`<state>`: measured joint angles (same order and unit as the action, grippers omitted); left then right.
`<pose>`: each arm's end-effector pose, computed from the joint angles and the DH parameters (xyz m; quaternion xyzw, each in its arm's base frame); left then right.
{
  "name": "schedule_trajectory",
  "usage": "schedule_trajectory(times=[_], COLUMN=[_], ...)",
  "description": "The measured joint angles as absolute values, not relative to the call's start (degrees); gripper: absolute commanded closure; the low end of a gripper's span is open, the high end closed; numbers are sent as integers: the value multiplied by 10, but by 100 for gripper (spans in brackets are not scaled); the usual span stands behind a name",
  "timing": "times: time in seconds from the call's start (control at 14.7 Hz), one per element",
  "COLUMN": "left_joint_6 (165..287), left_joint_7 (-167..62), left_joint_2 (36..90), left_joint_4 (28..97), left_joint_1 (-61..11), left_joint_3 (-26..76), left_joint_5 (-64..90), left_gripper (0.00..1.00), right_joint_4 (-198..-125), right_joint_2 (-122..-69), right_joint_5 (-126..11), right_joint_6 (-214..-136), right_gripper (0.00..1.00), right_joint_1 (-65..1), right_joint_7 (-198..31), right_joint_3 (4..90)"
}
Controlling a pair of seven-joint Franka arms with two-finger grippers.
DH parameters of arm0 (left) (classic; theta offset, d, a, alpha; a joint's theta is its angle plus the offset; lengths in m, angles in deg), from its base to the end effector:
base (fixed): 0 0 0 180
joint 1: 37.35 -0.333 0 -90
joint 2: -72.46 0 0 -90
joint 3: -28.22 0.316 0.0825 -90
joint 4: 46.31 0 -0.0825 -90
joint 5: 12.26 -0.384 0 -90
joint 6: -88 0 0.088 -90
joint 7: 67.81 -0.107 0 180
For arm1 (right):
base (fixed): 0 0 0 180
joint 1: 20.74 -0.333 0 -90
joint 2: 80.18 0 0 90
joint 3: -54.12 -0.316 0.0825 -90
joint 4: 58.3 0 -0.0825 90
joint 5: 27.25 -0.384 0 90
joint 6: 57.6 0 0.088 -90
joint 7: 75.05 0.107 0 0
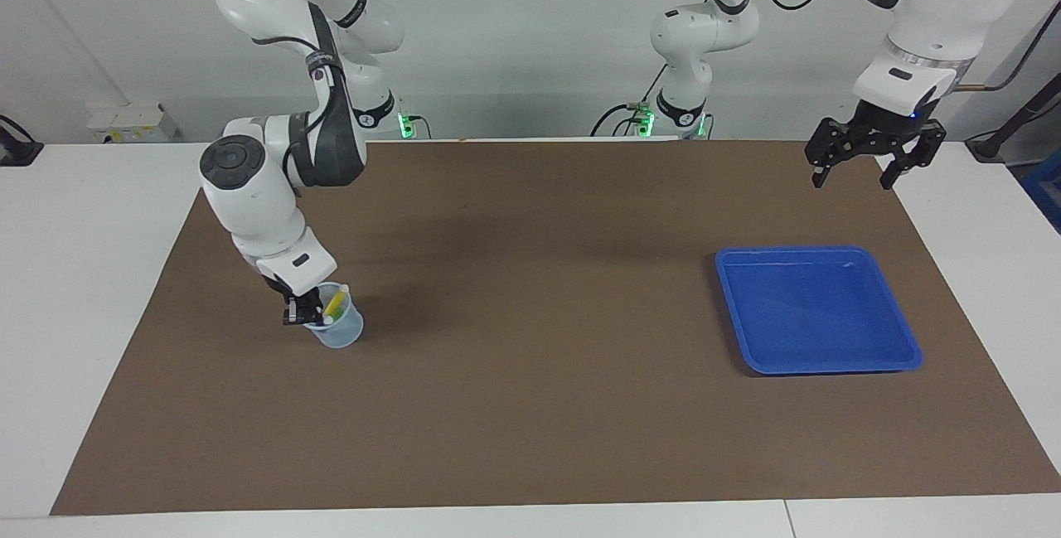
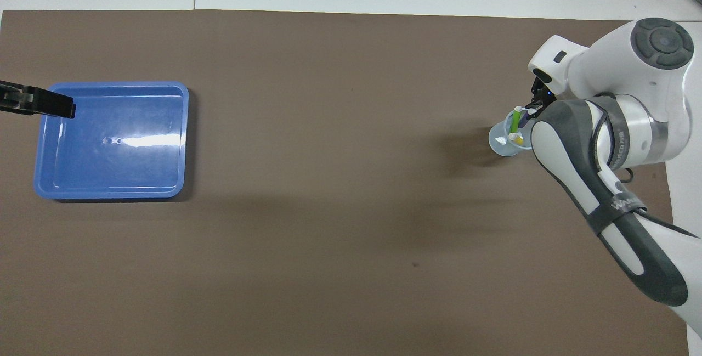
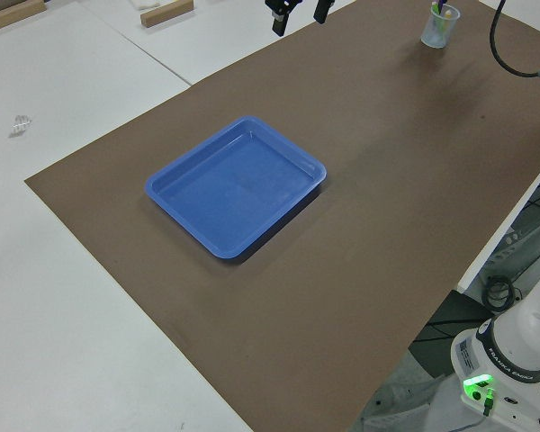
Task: Right arm passes pens to left for tray arrangement
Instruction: 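Lower the right gripper into the cup and grasp the purple pen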
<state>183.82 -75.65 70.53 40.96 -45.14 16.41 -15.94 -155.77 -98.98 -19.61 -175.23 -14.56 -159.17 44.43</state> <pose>0.5746 -0.0319 0.6383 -0.9924 0.1042 -0.0571 0.0306 0.6509 0.0229 0.4075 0.7034 0.7099 -0.0098 0.0342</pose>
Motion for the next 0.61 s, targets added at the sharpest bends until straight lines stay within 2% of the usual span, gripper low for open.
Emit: schedule_trajectory(times=[0.61], left_joint_6=[1839], left_joint_7=[-756], left_joint_2=[705], left_joint_4=[411], left_joint_1=[-451], left_joint_3=[162], left_joint_5=[-159], left_gripper=[0], right_joint_4=[-1533], right_joint_2=[-959], right_joint_5=[-196], right_joint_6=[-1696], right_gripper=[100], right_joint_1=[-144], right_joint_7=[-1466], right_joint_3=[444])
